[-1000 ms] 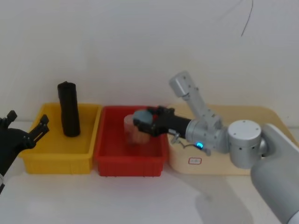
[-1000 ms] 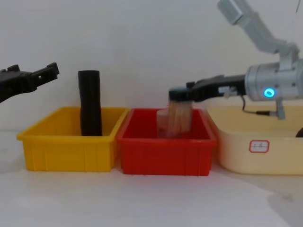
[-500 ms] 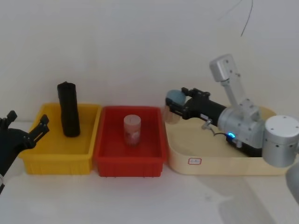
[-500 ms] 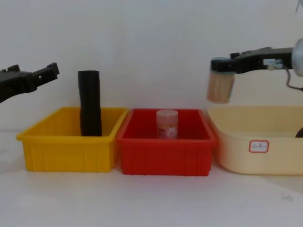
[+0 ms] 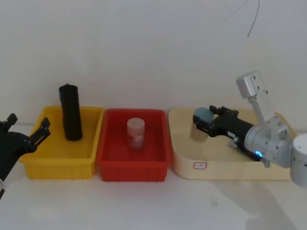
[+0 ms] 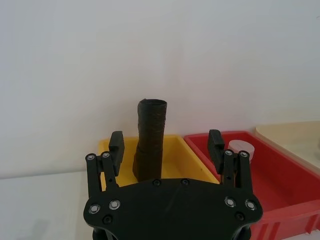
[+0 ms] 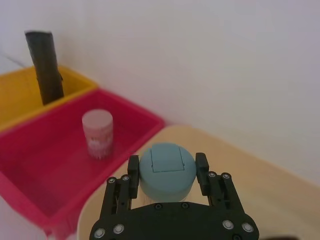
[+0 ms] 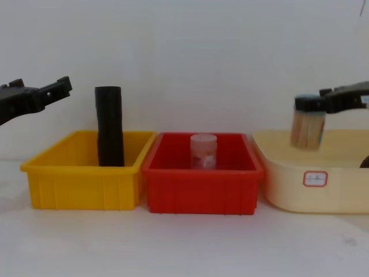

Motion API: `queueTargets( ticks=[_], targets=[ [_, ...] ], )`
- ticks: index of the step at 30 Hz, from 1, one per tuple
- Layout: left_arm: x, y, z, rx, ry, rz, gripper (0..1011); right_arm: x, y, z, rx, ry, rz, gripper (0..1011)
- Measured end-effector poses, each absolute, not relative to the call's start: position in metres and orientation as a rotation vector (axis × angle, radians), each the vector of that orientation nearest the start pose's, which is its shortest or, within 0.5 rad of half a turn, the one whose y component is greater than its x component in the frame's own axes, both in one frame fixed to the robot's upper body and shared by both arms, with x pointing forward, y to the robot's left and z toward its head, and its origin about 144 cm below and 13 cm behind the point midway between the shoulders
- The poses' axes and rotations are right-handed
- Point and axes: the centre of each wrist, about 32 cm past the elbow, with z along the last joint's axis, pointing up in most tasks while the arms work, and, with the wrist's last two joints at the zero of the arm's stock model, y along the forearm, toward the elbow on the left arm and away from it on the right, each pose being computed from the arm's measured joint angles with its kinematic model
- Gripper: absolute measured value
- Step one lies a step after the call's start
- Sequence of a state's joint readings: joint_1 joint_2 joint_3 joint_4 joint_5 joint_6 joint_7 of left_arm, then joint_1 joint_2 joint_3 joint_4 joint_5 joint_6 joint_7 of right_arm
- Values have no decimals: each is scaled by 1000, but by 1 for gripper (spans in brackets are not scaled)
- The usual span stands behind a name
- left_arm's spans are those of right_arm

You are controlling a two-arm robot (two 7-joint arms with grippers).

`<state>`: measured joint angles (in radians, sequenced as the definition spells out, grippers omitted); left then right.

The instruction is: Pick up the garbage bag with the one hand and transfer it to the other hand.

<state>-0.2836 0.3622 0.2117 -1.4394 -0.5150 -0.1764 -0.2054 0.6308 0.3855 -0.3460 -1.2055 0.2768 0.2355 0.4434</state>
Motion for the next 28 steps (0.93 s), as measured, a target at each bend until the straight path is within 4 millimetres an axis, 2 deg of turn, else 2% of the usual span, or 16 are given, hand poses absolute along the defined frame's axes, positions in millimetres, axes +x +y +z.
queueTargets(
  ticks=[4, 7, 8, 10, 11, 14, 28],
  targets=[
    [531, 284, 1203, -276, -119, 1213, 1000, 606, -293, 1261, -262, -59, -1023, 701],
    [531, 284, 1203, -276, -119, 1213, 1000, 604, -296, 1257, -268, -48, -1033, 815],
    [531, 284, 1203, -276, -119, 1213, 1000, 603, -296, 1256, -269, -46, -1035, 815],
    [531, 284, 1203, -276, -119, 1213, 1000, 602, -298, 1254, -267, -41, -1041, 901],
    [531, 284, 1203, -276, -119, 1213, 1000, 602, -298, 1254, -267, -41, -1041, 901],
    [531, 284, 1203, -276, -119, 1213, 1000, 599, -300, 1254, -260, -38, -1048, 995],
    [531, 284, 1203, -276, -119, 1213, 1000, 577, -303, 1261, -169, -64, -1011, 1001]
  ],
)
